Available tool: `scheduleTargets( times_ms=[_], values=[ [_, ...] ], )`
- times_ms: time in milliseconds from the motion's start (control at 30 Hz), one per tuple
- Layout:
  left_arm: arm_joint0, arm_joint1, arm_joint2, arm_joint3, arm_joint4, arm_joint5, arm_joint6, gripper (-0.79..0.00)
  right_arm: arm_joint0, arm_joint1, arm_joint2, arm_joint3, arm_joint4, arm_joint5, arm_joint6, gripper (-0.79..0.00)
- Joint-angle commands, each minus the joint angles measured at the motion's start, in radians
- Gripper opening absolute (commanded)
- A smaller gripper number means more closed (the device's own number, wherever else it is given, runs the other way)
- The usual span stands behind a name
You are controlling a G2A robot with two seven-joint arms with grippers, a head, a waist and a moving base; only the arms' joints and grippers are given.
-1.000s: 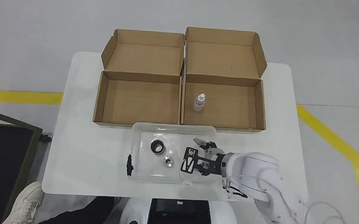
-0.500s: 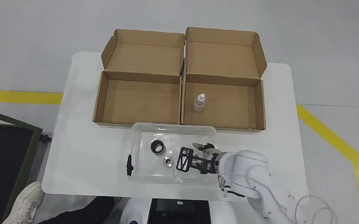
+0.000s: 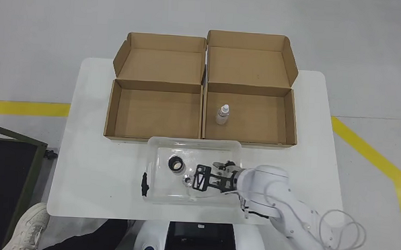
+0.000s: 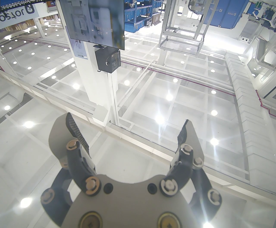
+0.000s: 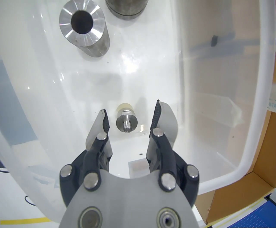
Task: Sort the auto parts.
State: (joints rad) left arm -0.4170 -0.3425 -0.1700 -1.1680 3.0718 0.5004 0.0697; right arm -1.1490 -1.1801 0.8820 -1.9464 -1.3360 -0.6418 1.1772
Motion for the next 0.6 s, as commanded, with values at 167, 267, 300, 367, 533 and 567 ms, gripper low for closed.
scheduleTargets(
  times_ms=[167, 267, 300, 367, 533, 567],
  values=[
    [0.000, 0.000, 0.000, 0.000, 0.000, 0.000, 0.000, 0.000, 0.016, -0.002, -0.018, 0.019, 0.002, 0.015, 0.016, -0.443],
    [0.000, 0.000, 0.000, 0.000, 0.000, 0.000, 0.000, 0.000, 0.023, -0.002, -0.026, 0.032, 0.008, 0.015, 0.016, -0.502],
    [0.000, 0.000, 0.000, 0.000, 0.000, 0.000, 0.000, 0.000, 0.026, -0.002, -0.028, 0.034, 0.009, 0.015, 0.016, -0.529],
    [0.000, 0.000, 0.000, 0.000, 0.000, 0.000, 0.000, 0.000, 0.029, -0.002, -0.031, 0.037, 0.014, 0.017, 0.018, -0.634],
    [0.000, 0.000, 0.000, 0.000, 0.000, 0.000, 0.000, 0.000, 0.030, 0.000, -0.036, 0.023, 0.014, 0.020, 0.021, -0.785],
    [0.000, 0.000, 0.000, 0.000, 0.000, 0.000, 0.000, 0.000, 0.028, 0.000, -0.035, 0.016, 0.012, 0.020, 0.021, -0.785]
  ],
)
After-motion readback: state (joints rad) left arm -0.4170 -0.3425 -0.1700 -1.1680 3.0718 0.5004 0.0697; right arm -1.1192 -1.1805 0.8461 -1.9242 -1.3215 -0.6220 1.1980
